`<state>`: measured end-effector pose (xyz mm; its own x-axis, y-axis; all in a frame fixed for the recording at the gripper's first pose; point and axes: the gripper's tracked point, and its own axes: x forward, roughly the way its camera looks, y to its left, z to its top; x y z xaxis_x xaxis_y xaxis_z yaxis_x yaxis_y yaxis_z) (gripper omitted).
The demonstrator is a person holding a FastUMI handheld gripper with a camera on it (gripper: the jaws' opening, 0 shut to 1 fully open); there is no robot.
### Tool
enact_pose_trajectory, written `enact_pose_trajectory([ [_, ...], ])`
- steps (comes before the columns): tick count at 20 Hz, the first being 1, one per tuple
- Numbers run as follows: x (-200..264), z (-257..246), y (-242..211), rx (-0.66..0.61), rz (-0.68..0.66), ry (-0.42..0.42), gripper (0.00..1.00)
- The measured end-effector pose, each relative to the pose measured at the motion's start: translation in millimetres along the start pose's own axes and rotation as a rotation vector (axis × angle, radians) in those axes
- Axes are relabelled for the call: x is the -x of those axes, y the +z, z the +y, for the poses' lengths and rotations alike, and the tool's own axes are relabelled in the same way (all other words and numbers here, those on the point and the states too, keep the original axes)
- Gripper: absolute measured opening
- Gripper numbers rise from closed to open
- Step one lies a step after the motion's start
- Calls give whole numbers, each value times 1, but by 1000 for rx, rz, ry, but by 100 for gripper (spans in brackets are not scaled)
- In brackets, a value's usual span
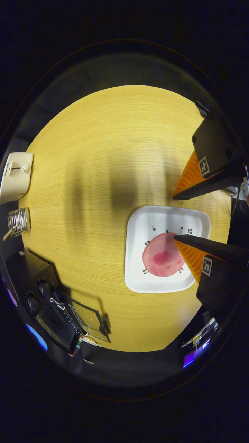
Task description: Open the toaster oven, put the food inside, and close the toaster oven door.
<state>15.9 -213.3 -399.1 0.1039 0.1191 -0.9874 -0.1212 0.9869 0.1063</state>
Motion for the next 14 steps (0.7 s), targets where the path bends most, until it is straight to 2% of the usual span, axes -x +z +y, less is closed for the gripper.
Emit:
enact_pose_trajectory([
  [1, -10, -11, -4, 16, 18, -49, 54],
  [2, 6, -10, 0, -5, 16, -39, 39],
  [3, -9, -14, -4, -2, 20, -28, 24],
  [4, -9, -14, 1, -32, 15, -19, 17],
  [5, 4, -12, -1, -57, 22, 26, 9],
  [8, -4, -7, -2, -77, 23, 196, 5],
  [11, 7, 4, -5, -226, 13, 376, 5],
  [14, 20, 13, -11, -346, -25, 462, 5],
])
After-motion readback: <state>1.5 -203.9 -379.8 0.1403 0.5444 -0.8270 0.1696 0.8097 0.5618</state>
